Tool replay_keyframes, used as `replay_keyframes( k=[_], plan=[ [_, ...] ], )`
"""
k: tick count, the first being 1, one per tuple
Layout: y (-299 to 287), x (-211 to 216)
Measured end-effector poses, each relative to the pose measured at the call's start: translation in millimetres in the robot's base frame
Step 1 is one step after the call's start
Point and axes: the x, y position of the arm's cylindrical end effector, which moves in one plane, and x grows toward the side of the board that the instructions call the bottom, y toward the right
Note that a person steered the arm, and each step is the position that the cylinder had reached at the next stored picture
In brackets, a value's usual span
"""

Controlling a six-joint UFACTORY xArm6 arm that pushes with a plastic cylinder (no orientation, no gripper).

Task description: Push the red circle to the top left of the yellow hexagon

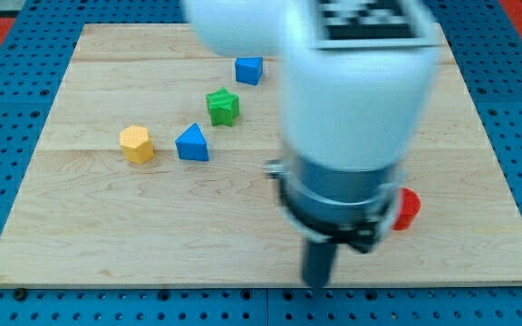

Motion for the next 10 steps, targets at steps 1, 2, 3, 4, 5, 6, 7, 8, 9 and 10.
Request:
replay_keyframes(
  k=[1, 2, 3, 4, 5, 6, 7, 8, 9, 10],
  plan=[
    [79.2, -1.1],
    [92.3, -38.3],
    [129.5, -74.8],
    [53.7, -46.9],
    [-4.1, -40.3],
    [47.2, -73.4],
    [53.3, -89.1],
    [-40.3, -54.0],
    [-70.0, -56.7],
    [-27.4, -78.6]
  ],
)
